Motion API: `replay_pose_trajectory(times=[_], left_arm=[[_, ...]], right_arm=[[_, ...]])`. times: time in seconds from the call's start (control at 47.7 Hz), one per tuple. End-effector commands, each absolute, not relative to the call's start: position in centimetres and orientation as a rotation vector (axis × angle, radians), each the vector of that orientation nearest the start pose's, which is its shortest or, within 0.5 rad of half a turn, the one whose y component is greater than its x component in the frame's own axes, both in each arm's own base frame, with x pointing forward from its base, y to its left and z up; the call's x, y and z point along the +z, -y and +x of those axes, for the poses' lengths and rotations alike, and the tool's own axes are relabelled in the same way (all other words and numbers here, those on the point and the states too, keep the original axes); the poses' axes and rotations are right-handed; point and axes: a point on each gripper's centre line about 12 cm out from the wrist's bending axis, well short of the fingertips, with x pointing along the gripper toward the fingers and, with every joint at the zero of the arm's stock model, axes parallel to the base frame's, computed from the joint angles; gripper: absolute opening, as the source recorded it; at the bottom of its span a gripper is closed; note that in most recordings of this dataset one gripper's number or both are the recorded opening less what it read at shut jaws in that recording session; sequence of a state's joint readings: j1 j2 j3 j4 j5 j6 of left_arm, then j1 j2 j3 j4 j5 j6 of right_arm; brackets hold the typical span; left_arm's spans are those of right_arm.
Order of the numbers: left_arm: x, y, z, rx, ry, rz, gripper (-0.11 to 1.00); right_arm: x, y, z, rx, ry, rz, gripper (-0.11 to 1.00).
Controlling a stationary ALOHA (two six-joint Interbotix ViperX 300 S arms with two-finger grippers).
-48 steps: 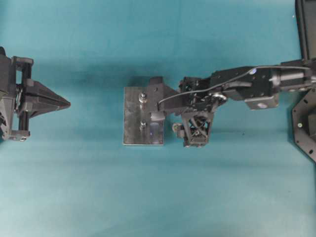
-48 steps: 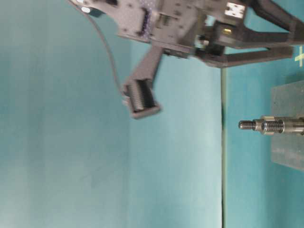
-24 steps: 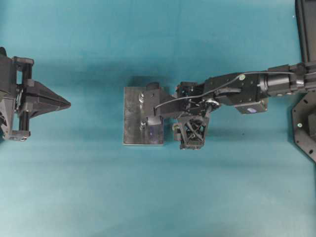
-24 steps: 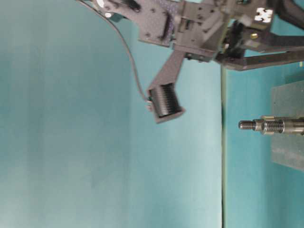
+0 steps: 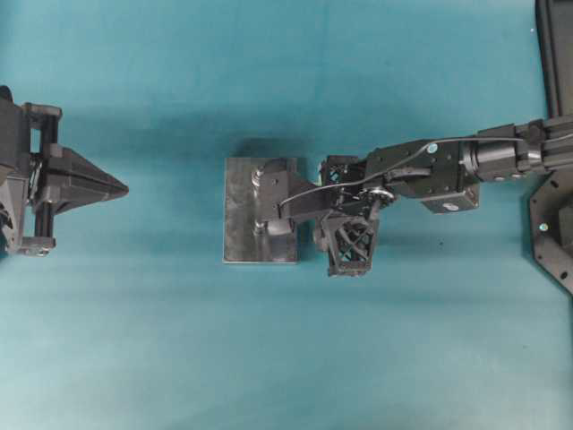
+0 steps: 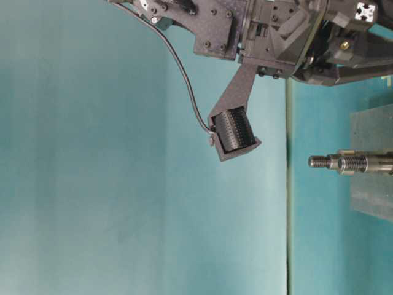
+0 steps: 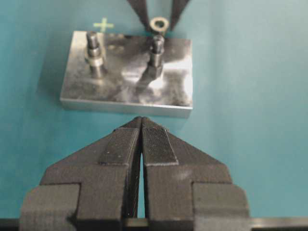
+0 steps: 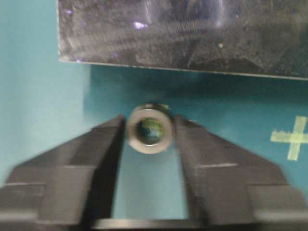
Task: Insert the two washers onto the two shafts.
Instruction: 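Move the right gripper to the remaining washer and grasp it, then carry the washer over the lower shaft and lower it onto the shaft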
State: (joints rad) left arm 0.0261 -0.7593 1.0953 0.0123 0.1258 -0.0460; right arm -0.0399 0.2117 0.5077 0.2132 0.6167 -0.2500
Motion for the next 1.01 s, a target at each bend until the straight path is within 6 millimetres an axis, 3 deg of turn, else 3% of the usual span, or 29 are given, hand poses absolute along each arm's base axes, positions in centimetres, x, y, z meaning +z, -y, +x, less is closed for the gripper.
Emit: replay_pose_trajectory(times=[0.0, 0.168, 0.419, 0.629, 0.796, 0.985], left_arm=[[24.4, -0.6, 23.0, 0.035, -0.434, -0.039, 0.00], [24.4, -0.6, 23.0, 0.035, -0.434, -0.039, 0.00], [24.6, -0.6, 23.0, 0.035, -0.429, -0.039, 0.00], [24.6, -0.6, 23.0, 0.035, -0.429, -0.039, 0.00], [24.5, -0.6, 23.0, 0.035, -0.431, -0.039, 0.00], [24.5, -0.6, 23.0, 0.035, -0.430, -0.040, 0.00]], right_arm=[[10.5, -0.1, 37.7, 0.123, -1.316, 0.035, 0.33], [12.1, 0.2, 38.3, 0.099, -1.274, 0.047, 0.33], [18.0, 0.8, 40.2, 0.099, -1.212, -0.003, 0.33], [21.4, 0.8, 42.2, 0.109, -1.180, -0.031, 0.33], [22.5, 0.6, 43.5, 0.114, -1.152, -0.057, 0.33], [22.2, 0.0, 44.2, 0.129, -1.152, -0.069, 0.33]])
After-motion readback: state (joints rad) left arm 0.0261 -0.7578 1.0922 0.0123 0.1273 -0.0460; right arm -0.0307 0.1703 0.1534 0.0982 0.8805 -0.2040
